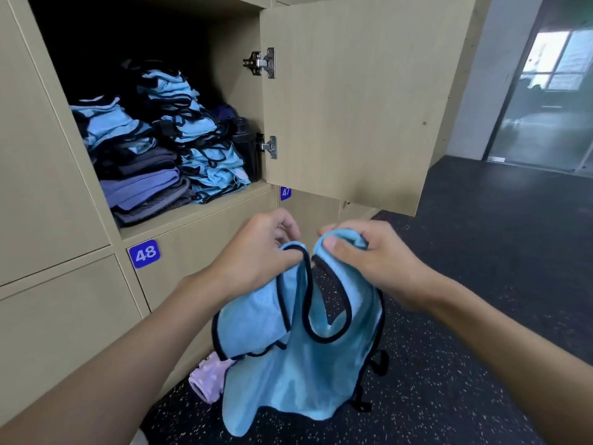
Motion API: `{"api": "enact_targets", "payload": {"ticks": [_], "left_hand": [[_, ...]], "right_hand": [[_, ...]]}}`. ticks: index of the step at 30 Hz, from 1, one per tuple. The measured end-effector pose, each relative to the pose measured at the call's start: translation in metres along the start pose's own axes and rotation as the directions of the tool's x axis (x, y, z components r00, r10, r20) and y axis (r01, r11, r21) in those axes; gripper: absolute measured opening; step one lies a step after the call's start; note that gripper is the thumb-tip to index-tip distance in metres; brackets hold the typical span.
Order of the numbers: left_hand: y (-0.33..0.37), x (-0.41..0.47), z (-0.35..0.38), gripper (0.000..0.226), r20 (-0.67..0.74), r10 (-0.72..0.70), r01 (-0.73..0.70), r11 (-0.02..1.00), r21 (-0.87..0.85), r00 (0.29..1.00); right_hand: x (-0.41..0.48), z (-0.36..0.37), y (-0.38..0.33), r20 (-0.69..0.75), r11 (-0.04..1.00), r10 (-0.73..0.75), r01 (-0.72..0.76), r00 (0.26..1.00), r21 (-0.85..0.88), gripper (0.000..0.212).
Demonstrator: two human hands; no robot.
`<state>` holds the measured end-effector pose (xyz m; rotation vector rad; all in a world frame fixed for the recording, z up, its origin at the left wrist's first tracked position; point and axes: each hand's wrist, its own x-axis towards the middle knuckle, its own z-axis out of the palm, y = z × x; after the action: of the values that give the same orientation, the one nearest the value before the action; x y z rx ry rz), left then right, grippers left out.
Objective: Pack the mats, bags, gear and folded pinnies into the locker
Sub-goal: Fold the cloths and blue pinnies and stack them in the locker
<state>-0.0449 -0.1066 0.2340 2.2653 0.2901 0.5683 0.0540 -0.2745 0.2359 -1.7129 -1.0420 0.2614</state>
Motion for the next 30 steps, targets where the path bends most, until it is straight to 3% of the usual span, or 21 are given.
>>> {"api": "enact_targets", "payload": {"ticks": [4, 17, 24, 30], "left_hand": [[0.007, -0.001, -0.004, 0.012, -0.014, 0.012, -0.013, 0.999, -0.049, 1.0], [-0.01, -0.006, -0.028, 0.017, -0.025, -0.005, 0.01, 0.977, 0.213, 1.0], [0.0, -0.01, -0.034, 0.007, -0.105, 0.085, -0.064, 0.98, 0.188, 0.991], [0.001, -0.011, -0.025, 0.033, -0.053, 0.064, -0.051, 0.977, 0.209, 0.997]], "right_hand": [[-0.005, 0.014, -0.001, 0.156, 1.0, 0.022, -0.021, 0.988, -0.007, 0.014], [0.009, -0.012, 0.015, -0.206, 0.987, 0.115, -0.135, 0.972, -0.088, 0.026], [0.008, -0.017, 0.023, -0.204, 0.96, 0.157, -0.197, 0.966, -0.197, 0.036], [0.007, -0.015, 0.01, -0.182, 0.954, 0.079, -0.127, 0.98, -0.272, 0.039]]}}
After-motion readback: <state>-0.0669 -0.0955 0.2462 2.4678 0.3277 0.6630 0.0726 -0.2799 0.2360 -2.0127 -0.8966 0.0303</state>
